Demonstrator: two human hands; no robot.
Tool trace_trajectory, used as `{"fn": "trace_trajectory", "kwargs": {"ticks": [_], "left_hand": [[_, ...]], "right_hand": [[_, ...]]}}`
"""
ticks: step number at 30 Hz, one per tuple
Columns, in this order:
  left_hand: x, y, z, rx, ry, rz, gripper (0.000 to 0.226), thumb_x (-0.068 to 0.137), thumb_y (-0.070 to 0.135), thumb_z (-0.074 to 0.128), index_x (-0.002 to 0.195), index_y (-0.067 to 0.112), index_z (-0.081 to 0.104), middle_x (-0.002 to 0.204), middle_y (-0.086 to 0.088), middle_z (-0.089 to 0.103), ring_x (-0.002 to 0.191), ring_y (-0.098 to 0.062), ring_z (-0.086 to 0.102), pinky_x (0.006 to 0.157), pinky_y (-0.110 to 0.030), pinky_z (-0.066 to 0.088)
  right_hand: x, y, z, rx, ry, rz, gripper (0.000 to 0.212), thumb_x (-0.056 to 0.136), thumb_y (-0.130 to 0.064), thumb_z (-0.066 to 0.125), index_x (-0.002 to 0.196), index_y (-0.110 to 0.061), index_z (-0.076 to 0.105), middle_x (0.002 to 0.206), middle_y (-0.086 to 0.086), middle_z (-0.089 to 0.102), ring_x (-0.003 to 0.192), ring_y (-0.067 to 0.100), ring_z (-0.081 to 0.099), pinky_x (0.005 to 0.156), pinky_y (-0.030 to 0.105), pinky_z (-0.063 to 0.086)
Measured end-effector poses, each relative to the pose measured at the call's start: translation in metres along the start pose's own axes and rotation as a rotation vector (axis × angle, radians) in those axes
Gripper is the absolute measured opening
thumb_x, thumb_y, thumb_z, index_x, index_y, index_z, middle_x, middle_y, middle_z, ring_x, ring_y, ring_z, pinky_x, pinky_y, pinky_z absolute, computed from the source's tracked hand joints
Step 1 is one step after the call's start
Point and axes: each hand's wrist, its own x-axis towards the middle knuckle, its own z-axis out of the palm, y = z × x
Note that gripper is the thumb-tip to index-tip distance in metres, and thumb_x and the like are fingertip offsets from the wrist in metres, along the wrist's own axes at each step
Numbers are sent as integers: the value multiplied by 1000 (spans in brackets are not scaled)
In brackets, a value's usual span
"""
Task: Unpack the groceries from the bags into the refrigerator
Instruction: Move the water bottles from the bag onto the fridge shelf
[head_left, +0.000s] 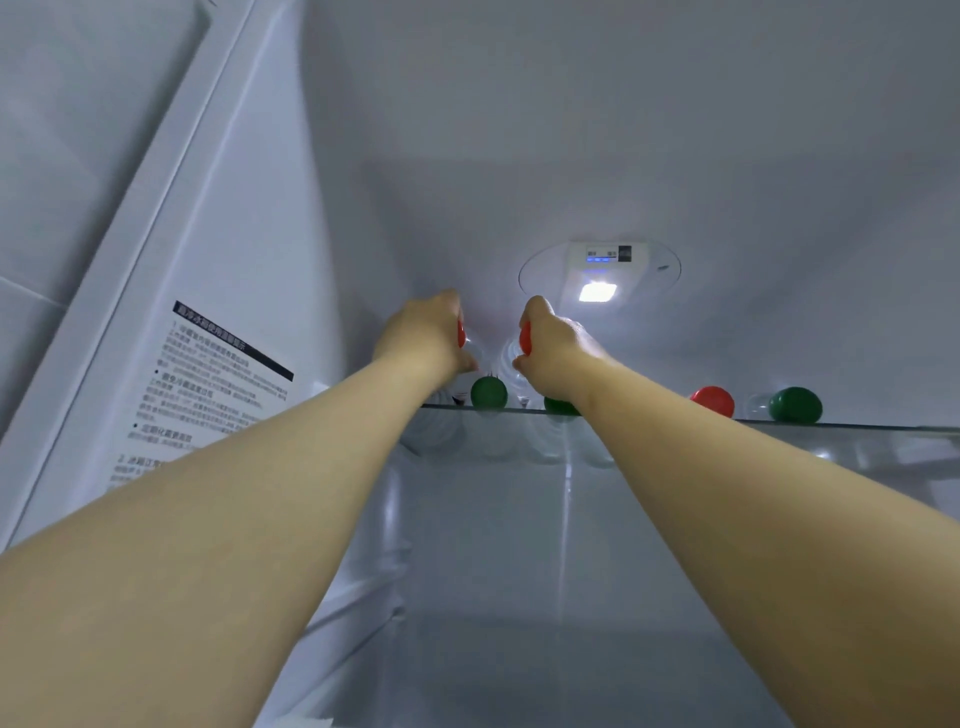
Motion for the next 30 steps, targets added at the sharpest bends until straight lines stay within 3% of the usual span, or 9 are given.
{"fn": "trace_trajectory", "kwargs": {"ticks": [3,11,14,18,22,25,30], "left_hand": [[4,0,2,97,-54,24,30,85,18,63,108,8,45,104,-10,57,86,-26,51,70,-30,40],[15,-4,12,281,-178,29,34,96,19,44,127,9,35,121,-9,47,91,-29,50,71,-32,37],[18,-4,14,243,-207,2,34,96,16,40,128,8,32,130,-10,39,109,-35,49,78,-36,40],[17,-6,15,223,-208,-22,33,96,19,39,128,11,32,134,-10,33,111,-36,44,90,-41,42],[12,-7,15,189,-161,-21,46,93,28,48,134,17,31,139,-7,31,121,-34,36,95,-39,38],[6,-5,9,185,-47,15,57,90,32,52,141,19,28,142,-8,33,125,-34,34,102,-43,36],[-6,-3,-9,-58,231,-3,42,85,22,53,127,18,47,127,-7,52,112,-29,49,87,-33,43]], "right_hand": [[7,1,3,1,-22,27,29,91,-2,43,118,-9,34,86,6,42,69,20,37,67,31,36],[23,2,4,-144,-137,75,43,92,1,40,132,-7,25,77,6,36,66,16,35,66,27,35],[23,2,3,-154,-142,59,45,93,-2,40,134,-7,24,74,5,31,63,14,31,58,23,30],[17,3,4,-89,-122,96,45,92,-9,45,132,-10,23,84,8,38,71,20,39,64,30,36],[8,3,2,64,-51,89,57,88,-18,55,136,-14,24,108,12,45,91,30,48,76,35,43],[0,3,-2,117,35,81,52,89,-24,53,133,-15,28,123,12,46,100,30,51,89,41,48],[-22,5,-22,54,163,-4,46,90,-32,50,132,-20,35,127,4,49,105,24,49,81,34,43]]}}
